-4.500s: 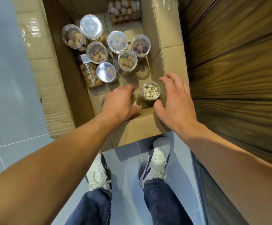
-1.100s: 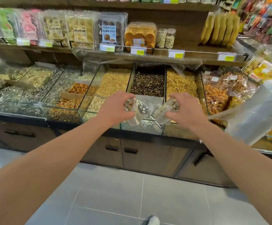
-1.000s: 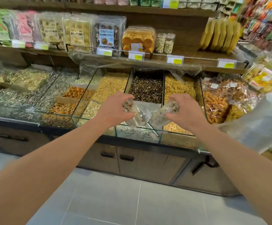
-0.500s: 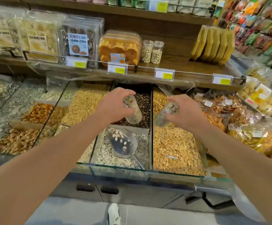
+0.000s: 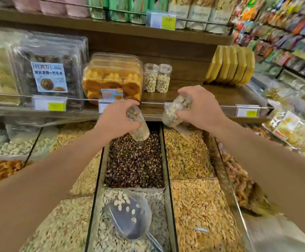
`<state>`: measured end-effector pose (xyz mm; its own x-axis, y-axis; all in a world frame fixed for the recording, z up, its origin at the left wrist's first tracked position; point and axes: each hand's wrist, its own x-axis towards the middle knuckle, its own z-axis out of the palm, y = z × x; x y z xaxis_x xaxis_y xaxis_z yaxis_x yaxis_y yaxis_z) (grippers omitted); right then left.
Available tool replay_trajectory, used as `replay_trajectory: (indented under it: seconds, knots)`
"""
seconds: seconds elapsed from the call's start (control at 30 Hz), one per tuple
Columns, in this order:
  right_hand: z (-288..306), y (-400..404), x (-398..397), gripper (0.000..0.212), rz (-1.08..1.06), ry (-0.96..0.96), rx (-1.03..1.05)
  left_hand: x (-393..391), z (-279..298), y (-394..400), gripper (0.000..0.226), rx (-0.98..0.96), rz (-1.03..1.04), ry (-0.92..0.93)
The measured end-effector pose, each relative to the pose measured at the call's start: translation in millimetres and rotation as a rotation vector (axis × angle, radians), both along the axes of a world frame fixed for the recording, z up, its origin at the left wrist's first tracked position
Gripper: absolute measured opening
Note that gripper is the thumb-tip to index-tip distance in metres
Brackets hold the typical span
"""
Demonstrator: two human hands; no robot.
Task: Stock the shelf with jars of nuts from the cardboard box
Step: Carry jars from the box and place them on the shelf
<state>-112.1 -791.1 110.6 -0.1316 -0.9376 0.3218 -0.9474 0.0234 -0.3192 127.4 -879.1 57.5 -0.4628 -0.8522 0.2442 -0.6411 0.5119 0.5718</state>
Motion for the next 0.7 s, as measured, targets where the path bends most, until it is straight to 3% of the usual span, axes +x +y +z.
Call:
replay_trajectory:
  seconds: [0.27,0.7]
  knots:
    - [21,-105,-18,0.067,0.059,-0.079,-0.05,-29,13,-46,0.064,-0.069,0.041,-0.061]
    - [-20,-239,-21,0.066,0.148,-0.011,0.113,-40,10,-79,0.063,-0.076,0.093,-0.069]
